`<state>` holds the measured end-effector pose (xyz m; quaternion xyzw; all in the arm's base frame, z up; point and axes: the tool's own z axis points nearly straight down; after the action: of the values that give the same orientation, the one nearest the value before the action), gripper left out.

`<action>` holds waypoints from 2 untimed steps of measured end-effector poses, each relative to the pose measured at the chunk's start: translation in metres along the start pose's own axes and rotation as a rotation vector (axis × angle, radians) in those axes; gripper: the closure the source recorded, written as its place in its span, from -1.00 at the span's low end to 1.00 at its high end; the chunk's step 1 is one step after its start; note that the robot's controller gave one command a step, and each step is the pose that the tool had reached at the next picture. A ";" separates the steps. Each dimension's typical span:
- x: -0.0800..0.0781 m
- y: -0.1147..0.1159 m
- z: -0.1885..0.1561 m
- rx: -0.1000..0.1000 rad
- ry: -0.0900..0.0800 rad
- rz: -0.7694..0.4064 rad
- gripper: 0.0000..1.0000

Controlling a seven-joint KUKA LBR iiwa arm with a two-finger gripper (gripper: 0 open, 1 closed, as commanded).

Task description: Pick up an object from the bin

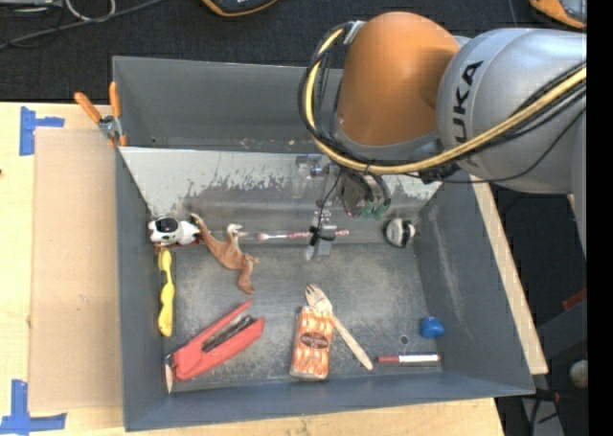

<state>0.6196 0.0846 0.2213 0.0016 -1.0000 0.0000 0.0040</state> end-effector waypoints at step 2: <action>0.061 0.032 0.071 0.000 -0.003 -0.076 -1.00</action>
Offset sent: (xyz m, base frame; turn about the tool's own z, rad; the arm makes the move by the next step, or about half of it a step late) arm -0.0608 0.0319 -0.0691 -0.0746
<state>0.5581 0.1169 0.1512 0.0395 -0.9992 -0.0004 0.0025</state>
